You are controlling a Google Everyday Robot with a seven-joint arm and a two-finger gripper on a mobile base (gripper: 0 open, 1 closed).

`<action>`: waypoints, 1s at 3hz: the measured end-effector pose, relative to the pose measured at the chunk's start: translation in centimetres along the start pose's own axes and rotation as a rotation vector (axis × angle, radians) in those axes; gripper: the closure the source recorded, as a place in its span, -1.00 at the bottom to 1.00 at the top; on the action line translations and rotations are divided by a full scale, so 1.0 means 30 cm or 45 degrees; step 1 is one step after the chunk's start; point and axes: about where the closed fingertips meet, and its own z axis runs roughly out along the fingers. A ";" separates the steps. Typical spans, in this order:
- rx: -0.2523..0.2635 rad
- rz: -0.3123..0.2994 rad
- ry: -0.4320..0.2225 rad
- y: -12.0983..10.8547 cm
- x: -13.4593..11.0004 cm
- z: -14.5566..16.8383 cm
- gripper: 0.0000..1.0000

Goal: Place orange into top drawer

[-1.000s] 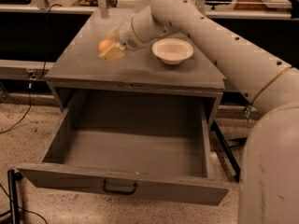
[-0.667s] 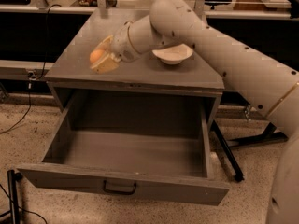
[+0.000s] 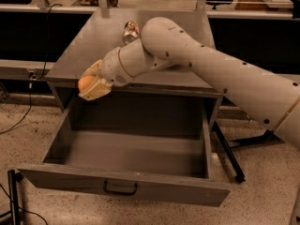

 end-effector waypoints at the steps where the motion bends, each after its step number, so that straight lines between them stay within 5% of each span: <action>1: 0.022 0.009 0.009 0.097 0.002 0.092 1.00; 3: 0.012 0.045 0.027 0.129 0.060 0.153 1.00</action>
Offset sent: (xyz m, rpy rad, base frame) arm -0.0611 0.0485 -0.0618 -0.0255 0.0029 -0.0267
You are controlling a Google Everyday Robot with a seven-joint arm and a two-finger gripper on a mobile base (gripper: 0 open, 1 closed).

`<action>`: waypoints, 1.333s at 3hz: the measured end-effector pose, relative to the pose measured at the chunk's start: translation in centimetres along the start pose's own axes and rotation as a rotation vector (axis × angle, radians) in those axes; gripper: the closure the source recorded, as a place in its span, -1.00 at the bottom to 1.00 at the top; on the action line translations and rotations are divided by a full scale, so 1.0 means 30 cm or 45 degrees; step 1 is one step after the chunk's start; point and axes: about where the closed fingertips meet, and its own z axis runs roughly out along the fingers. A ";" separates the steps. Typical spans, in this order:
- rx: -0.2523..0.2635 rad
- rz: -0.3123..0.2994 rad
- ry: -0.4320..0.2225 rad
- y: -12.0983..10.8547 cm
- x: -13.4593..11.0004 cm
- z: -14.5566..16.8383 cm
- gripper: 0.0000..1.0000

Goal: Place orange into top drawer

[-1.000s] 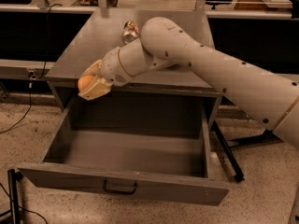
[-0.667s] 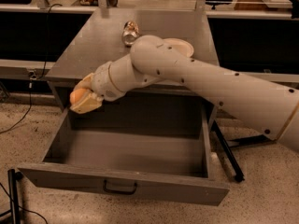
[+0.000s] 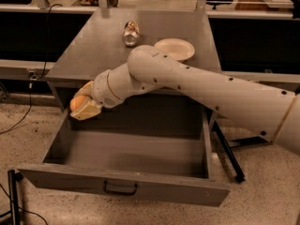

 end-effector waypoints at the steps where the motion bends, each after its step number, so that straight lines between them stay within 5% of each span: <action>1: 0.038 0.079 0.042 0.023 0.137 0.052 1.00; 3: 0.173 0.216 0.090 0.051 0.439 0.162 1.00; 4: 0.183 0.257 0.053 0.056 0.518 0.185 1.00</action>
Offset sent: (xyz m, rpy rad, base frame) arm 0.0213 -0.0337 -0.1618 -0.0483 0.0610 -0.2700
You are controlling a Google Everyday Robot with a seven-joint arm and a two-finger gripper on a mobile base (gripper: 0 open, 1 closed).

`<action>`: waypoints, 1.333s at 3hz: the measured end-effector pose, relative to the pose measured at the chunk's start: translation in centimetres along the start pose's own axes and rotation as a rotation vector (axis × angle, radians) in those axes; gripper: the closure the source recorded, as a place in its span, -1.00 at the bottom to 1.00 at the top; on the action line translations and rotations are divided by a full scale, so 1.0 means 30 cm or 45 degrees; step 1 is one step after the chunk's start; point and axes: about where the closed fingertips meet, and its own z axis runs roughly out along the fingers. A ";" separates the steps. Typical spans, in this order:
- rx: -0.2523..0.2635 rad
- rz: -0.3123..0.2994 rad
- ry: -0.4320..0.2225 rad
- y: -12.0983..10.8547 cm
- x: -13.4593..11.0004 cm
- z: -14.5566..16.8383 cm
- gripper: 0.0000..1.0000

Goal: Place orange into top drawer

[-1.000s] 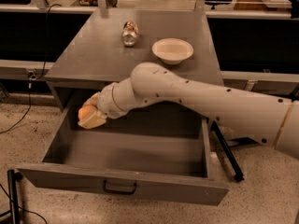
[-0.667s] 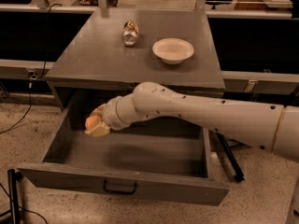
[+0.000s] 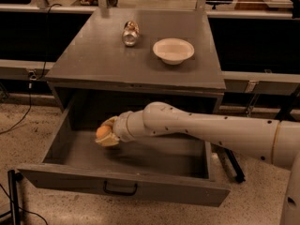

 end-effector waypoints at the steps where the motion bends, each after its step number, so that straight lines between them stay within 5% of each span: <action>1: -0.018 0.024 -0.053 -0.003 0.042 0.024 0.79; 4: -0.034 0.023 -0.055 0.013 0.044 0.043 -0.63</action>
Offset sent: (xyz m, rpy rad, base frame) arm 0.0023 -0.0017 -0.0121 0.0356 0.0116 0.0035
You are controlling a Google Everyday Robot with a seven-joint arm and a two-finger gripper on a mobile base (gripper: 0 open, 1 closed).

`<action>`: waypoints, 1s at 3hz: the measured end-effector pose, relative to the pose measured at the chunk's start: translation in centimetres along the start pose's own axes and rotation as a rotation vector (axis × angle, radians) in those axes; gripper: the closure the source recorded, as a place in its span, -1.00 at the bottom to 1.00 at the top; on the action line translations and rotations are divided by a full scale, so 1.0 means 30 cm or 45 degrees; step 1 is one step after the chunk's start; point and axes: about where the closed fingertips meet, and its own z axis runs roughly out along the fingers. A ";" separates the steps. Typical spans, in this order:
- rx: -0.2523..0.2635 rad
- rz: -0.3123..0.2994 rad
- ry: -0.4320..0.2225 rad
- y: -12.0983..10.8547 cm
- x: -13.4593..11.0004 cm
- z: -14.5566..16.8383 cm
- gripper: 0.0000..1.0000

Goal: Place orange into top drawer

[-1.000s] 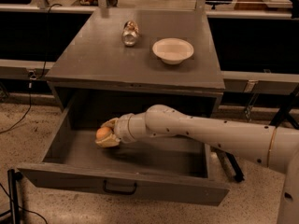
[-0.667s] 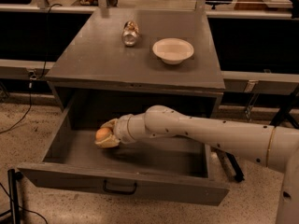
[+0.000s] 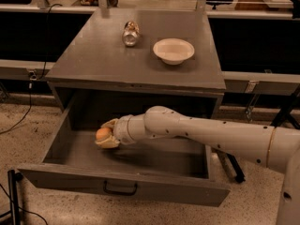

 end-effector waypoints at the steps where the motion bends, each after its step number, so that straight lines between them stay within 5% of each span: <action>1: -0.004 -0.001 -0.001 0.004 -0.001 0.004 -1.00; 3: -0.003 -0.018 -0.029 0.020 -0.035 -0.021 -1.00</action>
Offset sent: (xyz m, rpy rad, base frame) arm -0.0033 0.0009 0.0062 0.0146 -0.0159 0.0079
